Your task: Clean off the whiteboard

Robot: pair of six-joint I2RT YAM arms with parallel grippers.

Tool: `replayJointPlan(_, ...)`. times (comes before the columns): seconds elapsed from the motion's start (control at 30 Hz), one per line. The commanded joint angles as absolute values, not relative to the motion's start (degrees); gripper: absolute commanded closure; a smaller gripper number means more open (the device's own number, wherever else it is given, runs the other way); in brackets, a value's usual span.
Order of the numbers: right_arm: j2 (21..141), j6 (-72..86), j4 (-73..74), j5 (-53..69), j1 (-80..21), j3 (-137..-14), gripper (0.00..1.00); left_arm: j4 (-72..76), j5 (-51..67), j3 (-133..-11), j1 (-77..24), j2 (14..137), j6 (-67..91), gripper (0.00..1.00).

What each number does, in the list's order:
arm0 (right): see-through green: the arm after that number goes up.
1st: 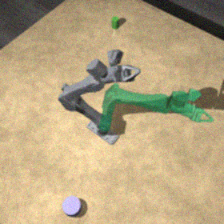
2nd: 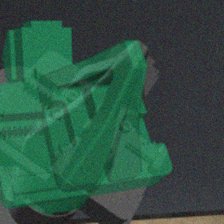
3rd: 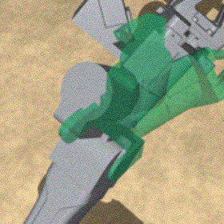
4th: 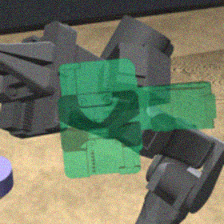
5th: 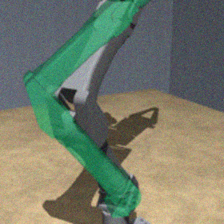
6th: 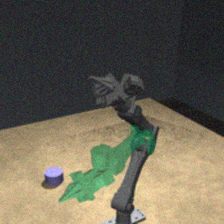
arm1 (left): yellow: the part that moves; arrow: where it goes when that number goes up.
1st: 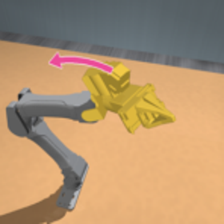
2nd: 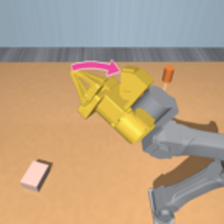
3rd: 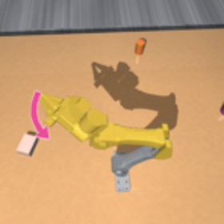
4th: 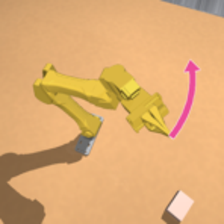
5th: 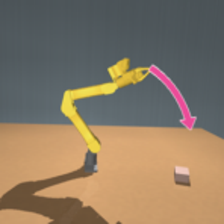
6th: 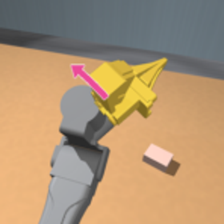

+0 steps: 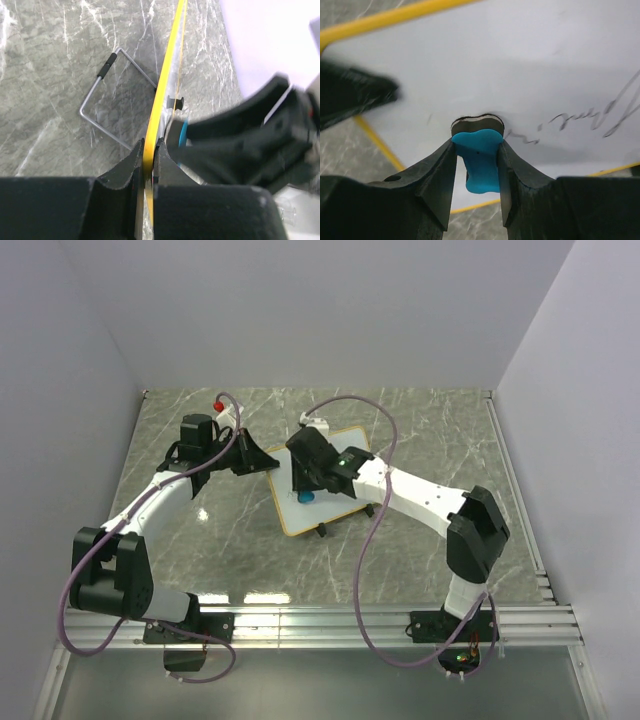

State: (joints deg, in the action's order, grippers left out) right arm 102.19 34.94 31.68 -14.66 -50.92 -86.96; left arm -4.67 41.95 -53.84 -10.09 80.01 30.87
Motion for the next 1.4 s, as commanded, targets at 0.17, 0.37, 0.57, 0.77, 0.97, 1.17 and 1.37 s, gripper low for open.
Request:
replayJointPlan(0.17,101.07,35.95,24.35,-3.97,-56.34,-84.02,1.00,-4.57,42.28,-55.20,-10.99,80.07,28.04,1.00)
replayJointPlan(0.37,102.74,36.21,24.08,-1.40,-57.48,-83.06,1.00,-5.01,42.80,-56.25,-10.99,80.42,27.78,0.99)
replayJointPlan(0.57,100.64,39.80,22.24,-2.73,-55.02,-76.83,1.00,-6.41,42.80,-56.51,-10.99,79.72,27.07,1.00)
replayJointPlan(0.77,96.86,43.59,18.98,-3.33,-50.02,-68.74,1.00,-8.08,42.36,-56.08,-10.99,78.66,25.93,1.00)
replayJointPlan(0.97,96.85,44.74,20.56,-6.42,-46.15,-68.46,1.00,-8.70,42.36,-56.07,-10.99,78.57,25.58,1.00)
replayJointPlan(1.17,98.52,41.75,21.53,-6.15,-49.03,-76.01,1.00,-8.53,42.36,-56.34,-10.99,79.01,25.66,1.00)
replayJointPlan(1.37,101.51,37.97,22.94,-5.98,-53.26,-83.40,1.00,-8.52,42.36,-56.16,-10.99,78.93,25.84,1.00)
